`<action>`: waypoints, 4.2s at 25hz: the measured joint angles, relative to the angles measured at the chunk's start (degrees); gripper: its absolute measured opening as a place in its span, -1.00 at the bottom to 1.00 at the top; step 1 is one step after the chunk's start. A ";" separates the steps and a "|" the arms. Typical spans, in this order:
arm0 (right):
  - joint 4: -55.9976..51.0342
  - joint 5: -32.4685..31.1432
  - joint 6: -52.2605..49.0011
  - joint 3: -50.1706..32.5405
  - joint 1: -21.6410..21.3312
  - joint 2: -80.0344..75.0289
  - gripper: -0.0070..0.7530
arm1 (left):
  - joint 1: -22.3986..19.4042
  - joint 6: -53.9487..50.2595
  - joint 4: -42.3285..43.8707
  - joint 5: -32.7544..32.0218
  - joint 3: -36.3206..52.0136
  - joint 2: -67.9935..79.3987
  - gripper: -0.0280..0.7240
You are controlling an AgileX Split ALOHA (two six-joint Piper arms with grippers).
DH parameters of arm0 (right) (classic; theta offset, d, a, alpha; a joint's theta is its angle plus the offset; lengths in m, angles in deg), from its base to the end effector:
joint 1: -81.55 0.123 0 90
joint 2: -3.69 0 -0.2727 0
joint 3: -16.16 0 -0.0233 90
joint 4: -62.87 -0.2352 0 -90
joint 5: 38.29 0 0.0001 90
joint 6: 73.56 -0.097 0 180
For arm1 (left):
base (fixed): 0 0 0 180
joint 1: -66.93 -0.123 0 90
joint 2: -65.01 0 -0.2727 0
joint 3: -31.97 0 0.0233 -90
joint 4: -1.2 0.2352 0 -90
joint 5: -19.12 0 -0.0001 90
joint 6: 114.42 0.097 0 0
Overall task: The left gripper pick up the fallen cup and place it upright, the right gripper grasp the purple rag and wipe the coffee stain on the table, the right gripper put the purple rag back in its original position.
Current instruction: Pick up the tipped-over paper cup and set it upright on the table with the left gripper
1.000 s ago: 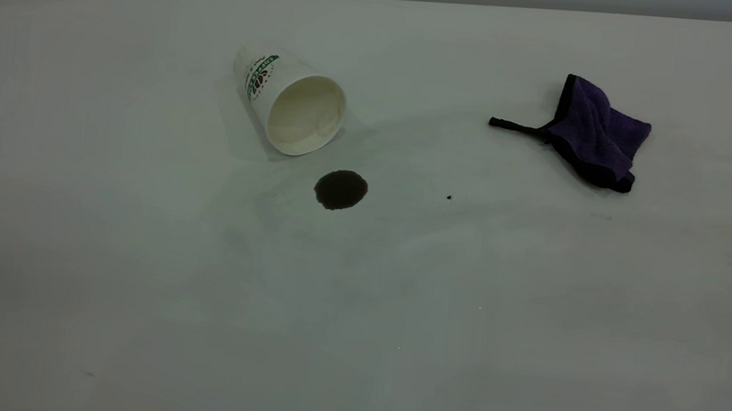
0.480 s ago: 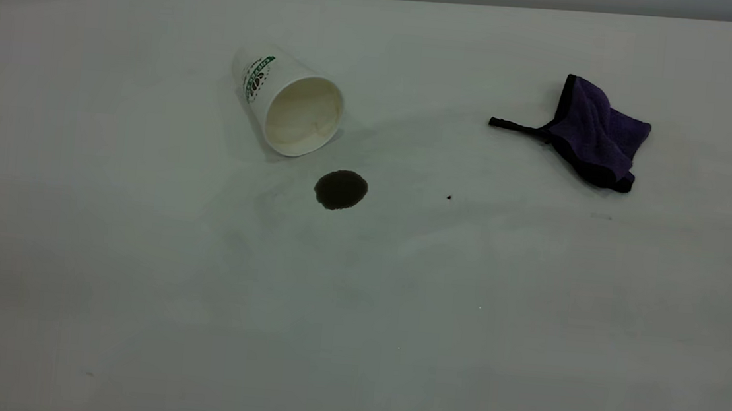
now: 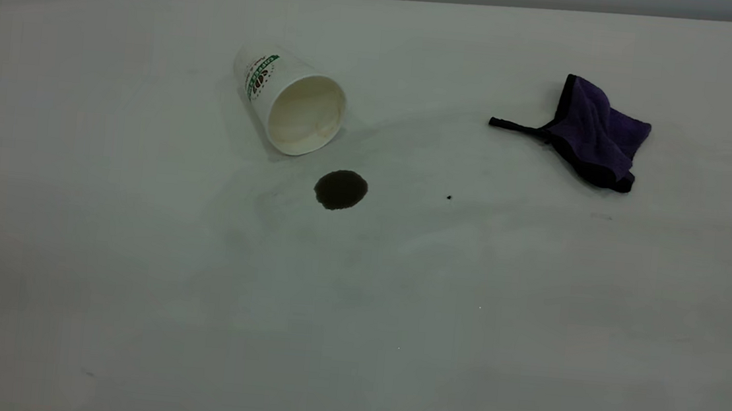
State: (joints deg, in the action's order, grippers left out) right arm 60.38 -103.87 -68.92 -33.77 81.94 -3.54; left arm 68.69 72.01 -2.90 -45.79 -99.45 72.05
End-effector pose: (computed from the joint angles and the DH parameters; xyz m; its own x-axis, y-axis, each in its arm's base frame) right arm -0.0041 0.0038 0.2520 -0.5369 -0.0666 -0.8410 -0.0740 0.9968 -0.0316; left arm -0.0065 -0.0061 0.2593 -0.4981 0.0969 -0.8617 0.1276 0.9911 0.0377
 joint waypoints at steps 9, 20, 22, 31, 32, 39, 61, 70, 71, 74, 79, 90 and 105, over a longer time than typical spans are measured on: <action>0.00 0.00 0.00 0.00 0.00 0.00 -0.36 | 0.00 -0.05 0.00 0.06 0.00 0.00 0.22; 0.00 0.00 0.00 0.00 0.00 0.00 -0.36 | 0.00 0.01 0.18 3.71 -5.83 13.75 0.22; 0.00 0.00 0.00 0.00 0.00 0.00 -0.36 | 0.00 0.01 0.89 7.24 -7.93 20.51 0.22; 0.00 0.00 0.00 0.00 0.00 0.00 -0.36 | 0.00 3.27 1.26 26.98 -16.56 52.08 0.87; 0.00 0.00 0.00 0.00 0.00 0.00 -0.36 | 0.42 3.43 1.26 27.87 -18.06 55.27 0.93; 0.00 0.00 0.00 0.00 0.00 0.00 -0.36 | 12.47 -2.10 10.03 32.09 -28.01 78.67 0.96; 0.00 0.00 0.00 0.00 0.00 0.00 -0.36 | 38.84 -43.07 61.78 32.44 -47.17 129.00 0.86; 0.00 0.00 0.00 0.00 0.00 0.00 -0.36 | 38.97 -51.25 75.52 30.54 -52.43 139.45 0.80; 0.00 0.00 0.00 0.00 0.00 0.00 -0.36 | 38.97 -52.00 77.49 30.53 -53.06 140.19 0.79; 0.00 0.00 0.00 0.00 0.00 0.00 -0.36 | 38.97 -54.69 83.04 30.33 -54.98 142.91 0.73; 0.00 0.00 0.00 0.00 0.00 0.00 -0.36 | 38.97 -58.46 92.88 27.19 -56.37 145.78 0.29; 0.00 0.00 0.00 0.00 0.00 0.00 -0.36 | 38.06 -53.52 88.68 22.22 -56.69 137.10 -0.88; 0.00 0.00 0.00 0.00 0.00 0.00 -0.36 | 17.12 -0.91 16.56 30.83 -56.69 120.05 -0.89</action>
State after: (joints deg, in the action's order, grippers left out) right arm 60.38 -103.87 -68.92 -33.77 81.94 -3.54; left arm 85.80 71.10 13.66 -14.95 -156.14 192.10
